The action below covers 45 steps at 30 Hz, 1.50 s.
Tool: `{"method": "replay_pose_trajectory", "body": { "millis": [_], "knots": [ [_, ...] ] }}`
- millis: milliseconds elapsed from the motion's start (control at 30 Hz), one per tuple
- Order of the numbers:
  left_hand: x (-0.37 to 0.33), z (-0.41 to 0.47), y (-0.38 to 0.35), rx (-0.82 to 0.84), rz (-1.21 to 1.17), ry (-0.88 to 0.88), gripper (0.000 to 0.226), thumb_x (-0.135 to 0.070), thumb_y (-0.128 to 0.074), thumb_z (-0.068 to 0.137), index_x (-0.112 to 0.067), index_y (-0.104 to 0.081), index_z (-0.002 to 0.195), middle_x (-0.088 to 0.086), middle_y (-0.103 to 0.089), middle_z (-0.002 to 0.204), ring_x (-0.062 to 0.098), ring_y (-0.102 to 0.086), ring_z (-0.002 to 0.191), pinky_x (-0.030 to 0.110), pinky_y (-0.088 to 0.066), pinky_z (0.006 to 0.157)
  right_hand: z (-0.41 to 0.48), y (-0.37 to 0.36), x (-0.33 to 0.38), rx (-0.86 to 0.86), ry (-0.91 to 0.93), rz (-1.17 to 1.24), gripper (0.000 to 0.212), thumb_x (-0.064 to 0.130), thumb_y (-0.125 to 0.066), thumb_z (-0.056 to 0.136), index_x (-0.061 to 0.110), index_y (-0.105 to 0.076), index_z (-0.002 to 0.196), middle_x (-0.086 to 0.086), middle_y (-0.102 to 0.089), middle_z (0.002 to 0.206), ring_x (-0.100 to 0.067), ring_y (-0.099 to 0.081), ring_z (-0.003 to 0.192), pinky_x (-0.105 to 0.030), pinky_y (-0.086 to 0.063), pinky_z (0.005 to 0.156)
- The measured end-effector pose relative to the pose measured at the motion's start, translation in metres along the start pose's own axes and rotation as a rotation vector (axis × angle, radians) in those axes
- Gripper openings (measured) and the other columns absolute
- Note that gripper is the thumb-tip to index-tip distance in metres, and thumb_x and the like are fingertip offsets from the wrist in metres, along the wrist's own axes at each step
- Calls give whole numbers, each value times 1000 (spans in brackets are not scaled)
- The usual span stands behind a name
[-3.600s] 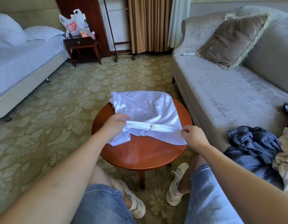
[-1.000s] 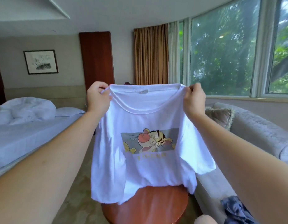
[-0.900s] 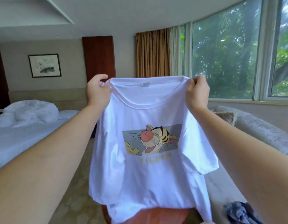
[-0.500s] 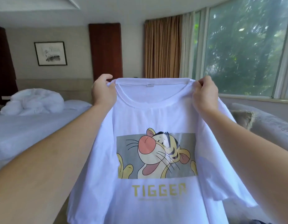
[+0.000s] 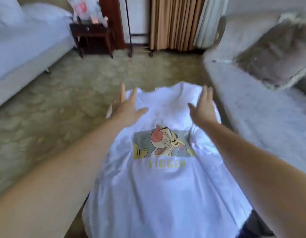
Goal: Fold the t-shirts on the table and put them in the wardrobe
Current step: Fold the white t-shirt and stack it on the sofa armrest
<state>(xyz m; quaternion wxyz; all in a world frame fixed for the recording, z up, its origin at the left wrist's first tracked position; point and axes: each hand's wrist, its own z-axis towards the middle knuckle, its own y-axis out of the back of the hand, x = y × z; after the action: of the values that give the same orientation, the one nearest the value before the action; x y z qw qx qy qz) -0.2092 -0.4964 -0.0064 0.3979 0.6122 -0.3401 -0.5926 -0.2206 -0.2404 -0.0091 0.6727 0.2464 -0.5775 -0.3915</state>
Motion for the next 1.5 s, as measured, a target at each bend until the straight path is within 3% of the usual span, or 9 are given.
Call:
{"method": "replay_pose_trajectory", "body": {
  "millis": [100, 233, 600, 867, 967, 1033, 1100, 1200, 1500],
  "knots": [
    [30, -33, -71, 230, 154, 59, 80, -60, -46, 94, -35, -2, 155, 5, 18, 162, 30, 11, 150, 52, -7, 119, -52, -68, -31, 261, -74, -217, 69, 41, -46, 99, 15, -15, 155, -12, -3, 163, -30, -8, 149, -53, -19, 116],
    [51, -75, -116, 257, 349, 101, 73, -65, -28, 96, -30, -4, 156, 5, 9, 164, 24, 9, 150, 58, 0, 117, -110, -105, -45, 484, -69, -314, 67, 57, -28, 99, 27, -9, 156, -4, 7, 164, -26, 10, 150, -53, 3, 119],
    [74, -90, -117, 99, 335, 129, 65, -59, -20, 98, -28, -17, 154, 0, 1, 164, 20, 12, 150, 54, 10, 117, -116, -103, -73, 363, -24, -540, 80, 72, -10, 91, 27, -6, 156, 2, 6, 164, -20, 8, 150, -53, -3, 118],
    [99, -104, -86, 34, 619, 330, 65, -49, -20, 100, -14, -16, 156, 15, 2, 163, 32, 15, 148, 61, 9, 116, -137, -83, -82, 391, -70, -552, 81, 73, -8, 90, 28, -2, 156, 3, 9, 164, -18, 11, 150, -53, -1, 118],
    [80, -116, -86, 1, 646, 91, 65, -30, -36, 98, -17, -9, 156, 10, 7, 163, 32, 14, 148, 59, 8, 114, -145, -75, -88, 398, -85, -543, 80, 72, -9, 91, 27, -2, 156, 2, 10, 164, -19, 11, 150, -53, -1, 119],
    [58, -130, -97, 52, 521, -129, 64, -26, -38, 95, -16, -16, 155, 9, -6, 163, 31, 0, 150, 55, -5, 116, -151, -69, -90, 401, -81, -544, 80, 72, -9, 91, 27, -1, 157, 2, 10, 164, -20, 11, 150, -52, -1, 119],
    [40, -145, -114, 127, 378, -176, 58, -34, -30, 97, -14, -27, 152, 10, -21, 160, 32, -18, 146, 50, -22, 113, -157, -65, -93, 399, -78, -546, 80, 72, -9, 91, 27, -2, 156, 2, 9, 164, -20, 10, 150, -52, -1, 119],
    [39, -155, -128, 243, 303, 93, 62, -54, -23, 100, -28, -11, 155, 0, 4, 164, 26, 4, 150, 56, -5, 116, -165, -60, -99, 377, -75, -549, 81, 73, -10, 91, 26, -5, 156, 1, 7, 164, -20, 9, 150, -52, -3, 119],
    [51, -163, -132, 57, 282, 111, 68, -63, -31, 95, -29, -22, 153, 1, -2, 164, 21, 2, 150, 51, -1, 119, -168, -61, -104, 322, -45, -556, 82, 73, -14, 90, 24, -13, 156, 0, -1, 164, -21, 4, 150, -51, -6, 118]
  ]
}}
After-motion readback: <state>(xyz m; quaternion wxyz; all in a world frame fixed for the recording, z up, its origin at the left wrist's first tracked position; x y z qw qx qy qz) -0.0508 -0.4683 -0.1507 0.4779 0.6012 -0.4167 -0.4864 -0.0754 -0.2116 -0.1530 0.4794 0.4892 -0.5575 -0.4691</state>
